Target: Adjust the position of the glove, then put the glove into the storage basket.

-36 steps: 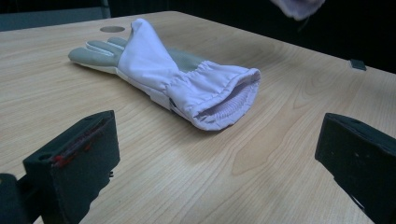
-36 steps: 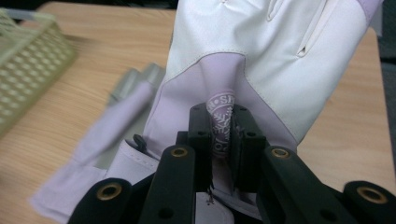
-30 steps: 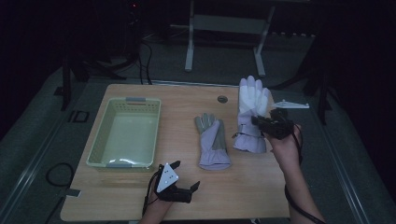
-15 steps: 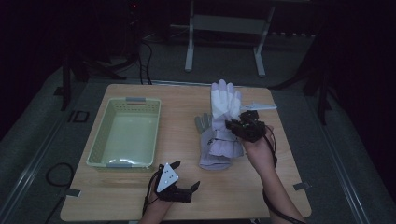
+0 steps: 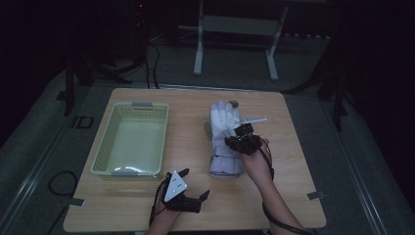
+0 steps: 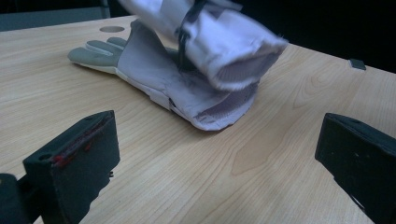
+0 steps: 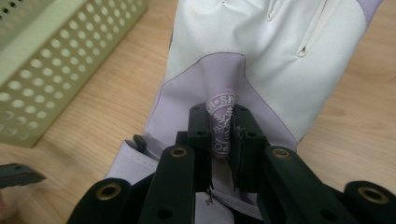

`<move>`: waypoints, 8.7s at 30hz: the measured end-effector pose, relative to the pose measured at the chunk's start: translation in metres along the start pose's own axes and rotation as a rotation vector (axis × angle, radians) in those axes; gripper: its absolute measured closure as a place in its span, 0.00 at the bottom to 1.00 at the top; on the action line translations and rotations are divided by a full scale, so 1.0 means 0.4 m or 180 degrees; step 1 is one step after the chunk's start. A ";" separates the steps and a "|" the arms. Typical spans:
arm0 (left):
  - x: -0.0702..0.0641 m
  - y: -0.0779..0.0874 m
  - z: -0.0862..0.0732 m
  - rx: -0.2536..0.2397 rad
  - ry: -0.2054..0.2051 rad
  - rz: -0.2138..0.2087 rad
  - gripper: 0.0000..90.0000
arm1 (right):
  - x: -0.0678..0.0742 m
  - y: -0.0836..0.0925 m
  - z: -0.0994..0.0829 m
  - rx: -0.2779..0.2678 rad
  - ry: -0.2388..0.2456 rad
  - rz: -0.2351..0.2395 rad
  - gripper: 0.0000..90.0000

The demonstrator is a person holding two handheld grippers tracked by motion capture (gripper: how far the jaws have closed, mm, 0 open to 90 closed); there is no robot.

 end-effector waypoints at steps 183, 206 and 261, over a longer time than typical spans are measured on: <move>0.181 -0.052 0.298 0.1622 0.0698 -0.0328 0.85 | 0.036 -0.001 0.076 -0.0417 0.0232 0.0566 0.91; 0.323 0.132 0.300 0.1812 0.0658 -0.0224 0.84 | 0.232 -0.072 0.161 -0.0415 0.0393 0.0782 0.91; 0.565 0.251 0.057 0.2948 0.1014 -0.0127 0.83 | 0.507 -0.391 0.113 0.0408 0.0477 0.0644 0.90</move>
Point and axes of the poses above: each handheld gripper's, and its own axes: y roughly backward along the jaws, z roughly out of its top, x roughly to its left, the point moved 5 cm from there along -y, roughly forward along the jaws
